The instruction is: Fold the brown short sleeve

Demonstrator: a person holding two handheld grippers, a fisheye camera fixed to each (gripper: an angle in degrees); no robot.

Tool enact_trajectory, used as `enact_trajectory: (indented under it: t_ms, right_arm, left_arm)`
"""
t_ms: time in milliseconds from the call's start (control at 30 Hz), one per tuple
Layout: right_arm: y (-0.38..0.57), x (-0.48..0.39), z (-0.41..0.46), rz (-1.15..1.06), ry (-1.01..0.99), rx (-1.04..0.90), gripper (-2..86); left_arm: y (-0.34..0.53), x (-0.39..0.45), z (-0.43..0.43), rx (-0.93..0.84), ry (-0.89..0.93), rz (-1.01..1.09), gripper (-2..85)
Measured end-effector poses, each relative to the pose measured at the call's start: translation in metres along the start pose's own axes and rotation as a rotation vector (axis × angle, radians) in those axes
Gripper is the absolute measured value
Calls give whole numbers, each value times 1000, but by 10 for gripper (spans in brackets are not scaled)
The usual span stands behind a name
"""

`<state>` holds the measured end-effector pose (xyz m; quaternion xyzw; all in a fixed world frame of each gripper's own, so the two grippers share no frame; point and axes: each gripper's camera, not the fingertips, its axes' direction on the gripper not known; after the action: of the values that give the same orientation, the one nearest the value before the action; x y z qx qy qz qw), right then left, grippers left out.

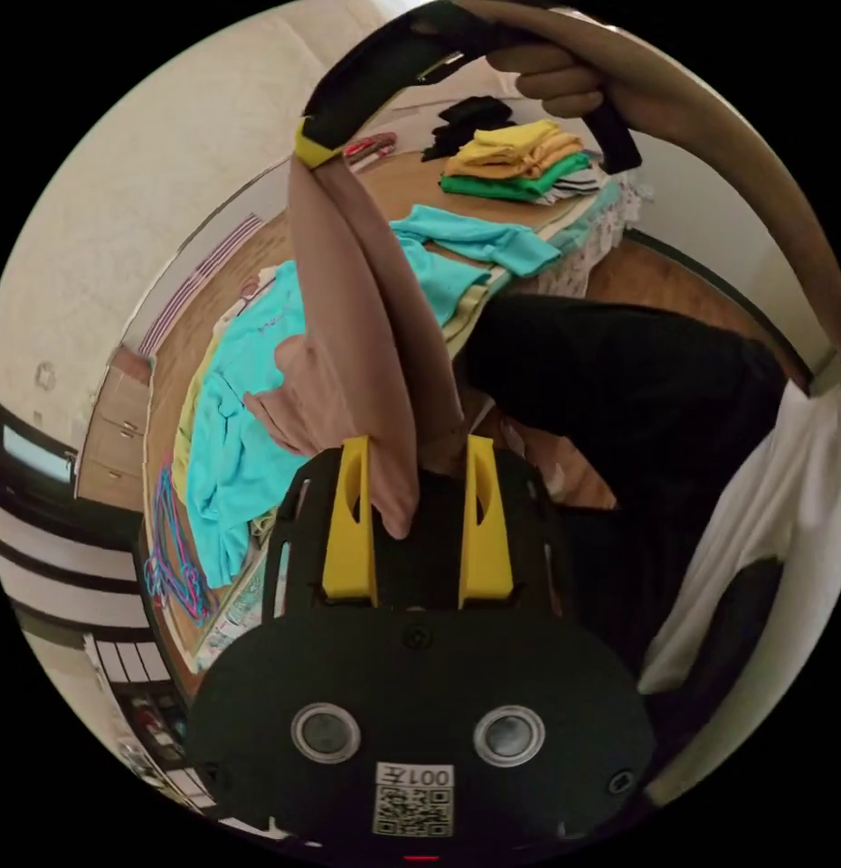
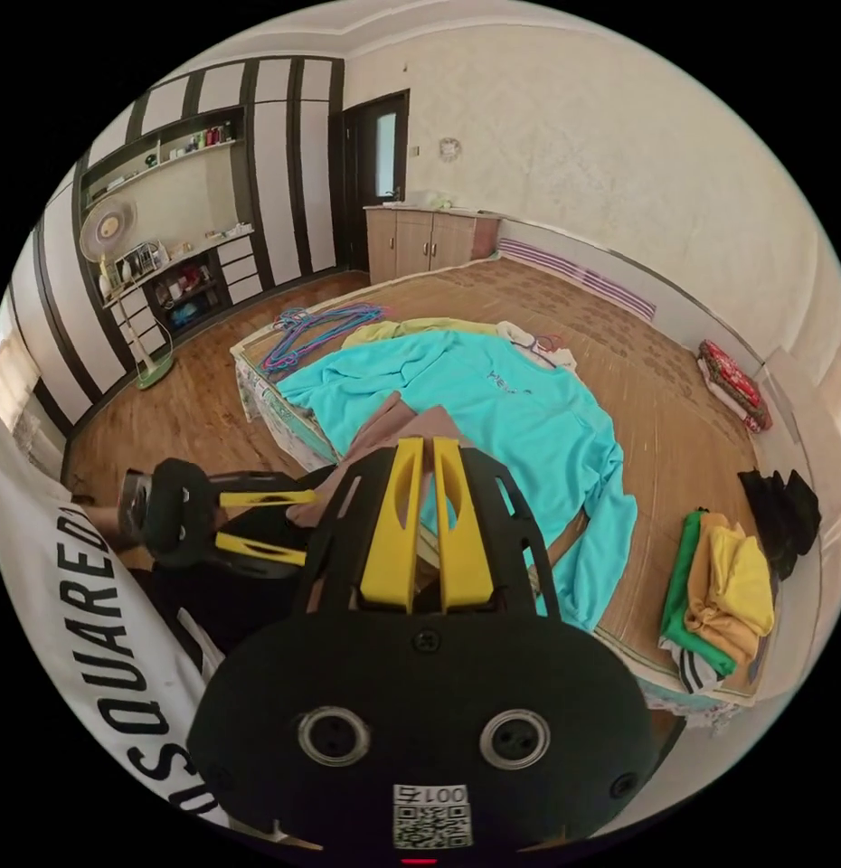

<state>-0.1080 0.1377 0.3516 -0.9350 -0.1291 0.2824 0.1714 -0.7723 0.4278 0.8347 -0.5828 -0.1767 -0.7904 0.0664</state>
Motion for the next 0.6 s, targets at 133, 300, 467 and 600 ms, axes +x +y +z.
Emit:
enact_trajectory:
  t_ms: [133,300,467,600]
  right_arm:
    - [-4,-4,-6,-36,12,3,16]
    - [-8,-3,-17,-14,3,25,16]
    - [-3,4,-32,29,1,75,15]
    - [13,24,-45,49,30,101,14]
  left_arm:
    - [-26,-2,0,19,14,-156,201]
    - [-55,-1,21,19,-5,-380,205]
    - [-69,10,24,39,-206,-494,132]
    - [-61,13,8,83,-186,-533,72]
